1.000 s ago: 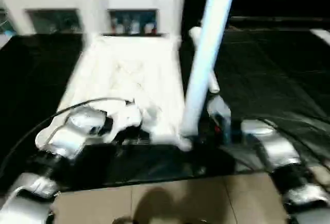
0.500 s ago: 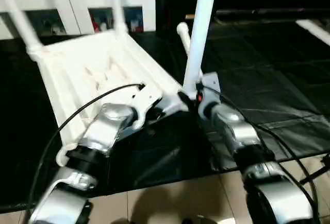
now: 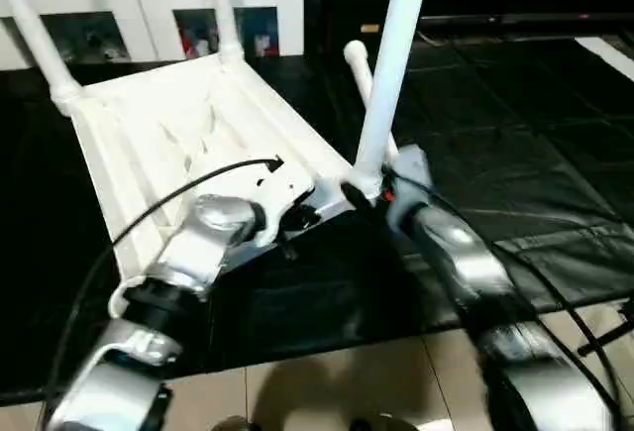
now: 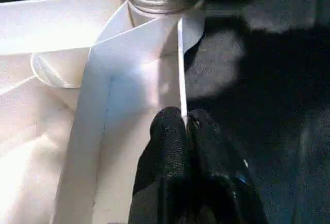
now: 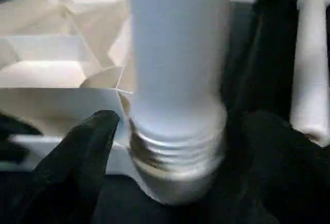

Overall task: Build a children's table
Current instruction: Rotate leg to tighten

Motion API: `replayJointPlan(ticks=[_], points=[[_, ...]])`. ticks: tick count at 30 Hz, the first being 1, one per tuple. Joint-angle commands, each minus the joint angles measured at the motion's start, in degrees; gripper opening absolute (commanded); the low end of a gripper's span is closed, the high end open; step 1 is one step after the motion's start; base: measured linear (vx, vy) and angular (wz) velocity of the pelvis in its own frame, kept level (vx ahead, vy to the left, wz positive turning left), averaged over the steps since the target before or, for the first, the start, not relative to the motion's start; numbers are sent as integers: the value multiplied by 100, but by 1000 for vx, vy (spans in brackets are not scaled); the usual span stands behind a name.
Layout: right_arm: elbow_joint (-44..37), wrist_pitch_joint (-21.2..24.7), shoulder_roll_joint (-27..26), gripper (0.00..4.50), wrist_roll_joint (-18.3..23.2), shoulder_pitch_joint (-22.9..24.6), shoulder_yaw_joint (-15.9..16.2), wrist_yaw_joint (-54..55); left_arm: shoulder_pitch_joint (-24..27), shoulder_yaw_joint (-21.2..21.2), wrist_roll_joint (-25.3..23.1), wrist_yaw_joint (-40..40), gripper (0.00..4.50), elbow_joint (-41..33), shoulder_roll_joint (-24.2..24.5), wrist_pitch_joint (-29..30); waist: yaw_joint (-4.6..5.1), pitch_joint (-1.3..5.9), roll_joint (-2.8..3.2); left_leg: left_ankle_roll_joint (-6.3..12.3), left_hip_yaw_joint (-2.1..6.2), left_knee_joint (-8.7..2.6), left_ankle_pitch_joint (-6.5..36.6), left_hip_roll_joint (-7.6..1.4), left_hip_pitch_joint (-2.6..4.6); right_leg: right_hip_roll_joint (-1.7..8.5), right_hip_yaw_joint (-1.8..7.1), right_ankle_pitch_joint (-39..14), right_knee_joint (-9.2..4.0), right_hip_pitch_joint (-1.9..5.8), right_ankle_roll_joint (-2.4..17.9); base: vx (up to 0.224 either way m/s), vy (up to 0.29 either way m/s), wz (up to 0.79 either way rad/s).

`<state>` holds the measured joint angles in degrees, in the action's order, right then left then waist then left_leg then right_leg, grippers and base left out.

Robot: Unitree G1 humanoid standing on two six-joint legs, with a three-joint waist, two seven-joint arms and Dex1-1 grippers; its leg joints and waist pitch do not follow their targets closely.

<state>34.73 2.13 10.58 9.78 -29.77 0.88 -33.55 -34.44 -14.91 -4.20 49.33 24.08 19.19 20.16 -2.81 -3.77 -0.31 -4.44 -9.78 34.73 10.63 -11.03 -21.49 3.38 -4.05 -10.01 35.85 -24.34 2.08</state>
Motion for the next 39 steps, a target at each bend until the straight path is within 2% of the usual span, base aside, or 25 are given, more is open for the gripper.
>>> replayJointPlan(ticks=[1, 3, 7, 8, 11, 14, 15, 16, 19, 23, 25, 26, 27, 31, 37, 39], points=[[-442, -7, 185, 447, 224, 104, -90, -445, -118, 66, 65, 173, 0, -94, 134, -393, -44, 501, 54, 689, 39, -309, 495, -152, 25, 402, 281, -27, -359, 495, 1380, 0, 0, 0], [-890, 74, 588, 447, 389, 369, -43, -1025, -92, 58, 104, 455, 0, 32, 345, -728, -63, 482, 48, 582, 35, -318, 717, -158, 39, 405, 287, -501, -411, 489, 1259, 0, 0, 0], [-1488, 371, 1141, 447, 634, 702, 105, -1985, 8, 12, 230, 1101, 0, 134, 669, -1217, -76, 444, 42, 488, 45, -354, 939, -161, 57, 407, 287, -994, -468, 477, 1141, 0, 0, 0], [-1649, 467, 1306, 447, 704, 783, 175, -2296, 48, -41, 247, 1311, 0, 145, 787, -1370, -92, 462, 39, 497, 50, -347, 898, -162, 62, 411, 287, -1001, -468, 489, 1120, 0, 0, 0], [-1744, 588, 1444, 447, 751, 818, 246, -2560, 82, -110, 240, 1502, 0, 164, 911, -1510, -92, 464, 49, 484, 55, -354, 834, -182, 56, 408, 280, -902, -437, 464, 1189, 0, 0, 0], [-1899, 821, 1751, 447, 689, 813, 611, -3207, 152, -207, 361, 2210, 0, 169, 1197, -1902, -137, 459, 51, 467, 43, -350, 869, -189, 78, 411, 287, -994, -450, 449, 1214, 0, 0, 0], [-1899, 821, 1751, 447, 689, 813, 611, -3207, 152, -207, 361, 2210, 0, 169, 1197, -1902, -164, 458, 62, 463, 45, -356, 859, -202, 75, 410, 283, -980, -445, 446, 1209, 0, 0, 0], [-1919, 857, 1798, 447, 654, 781, 734, -3381, 174, -236, 434, 2481, 0, 131, 1294, -1994, -177, 463, 21, 469, 41, -355, 846, -205, 71, 414, 281, -958, -437, 451, 1206, 0, 0, 0], [-1777, 881, 1732, 447, 566, 588, 953, -3636, 250, -366, 564, 3098, 0, -62, 1545, -2153, -244, 461, 48, 440, 33, -358, 803, -219, 84, 424, 288, -899, -408, 415, 1253, 0, 0, 0], [-1504, 780, 1584, 447, 447, 382, 1115, -3745, 402, -533, 571, 3469, 0, -283, 1736, -2273, -291, 441, 59, 256, 30, -383, 1009, -247, 126, 453, 303, -1203, -418, 385, 1243, 0, 0, 0], [-1448, 809, 1542, 447, 455, 300, 1215, -3857, 450, -571, 589, 3588, 0, -322, 1783, -2347, -310, 446, 34, 238, 28, -391, 1003, -243, 124, 441, 303, -1180, -418, 394, 1215, 0, 0, 0], [-1445, 842, 1504, 447, 471, 263, 1289, -3961, 471, -577, 602, 3619, 0, -343, 1793, -2364, -316, 452, 15, 245, 23, -388, 982, -240, 122, 439, 303, -1141, -410, 397, 1213, 0, 0, 0], [-1432, 862, 1474, 447, 478, 234, 1336, -4039, 485, -574, 610, 3651, 0, -357, 1798, -2379, -312, 447, 25, 260, 27, -386, 961, -231, 100, 442, 303, -1121, -400, 408, 1208, 0, 0, 0], [-1353, 889, 1358, 447, 460, 188, 1561, -4328, 541, -603, 599, 3690, 0, -446, 1794, -2344, -310, 448, -5, 253, 28, -387, 899, -234, 94, 450, 308, -1230, -409, 408, 1114, 0, 0, 0], [-1210, 859, 1247, 447, 433, 125, 1689, -4477, 555, -624, 567, 3641, 0, -440, 1788, -2385, -305, 450, -6, 255, 25, -384, 852, -229, 91, 445, 310, -1209, -409, 402, 1104, 0, 0, 0], [-1140, 834, 1207, 420, 408, 93, 1728, -4491, 555, -620, 563, 3642, 0, -436, 1780, -2396, -306, 449, 3, 234, 25, -384, 882, -228, 93, 450, 309, -1289, -416, 400, 1092, 0, 0, 0]])
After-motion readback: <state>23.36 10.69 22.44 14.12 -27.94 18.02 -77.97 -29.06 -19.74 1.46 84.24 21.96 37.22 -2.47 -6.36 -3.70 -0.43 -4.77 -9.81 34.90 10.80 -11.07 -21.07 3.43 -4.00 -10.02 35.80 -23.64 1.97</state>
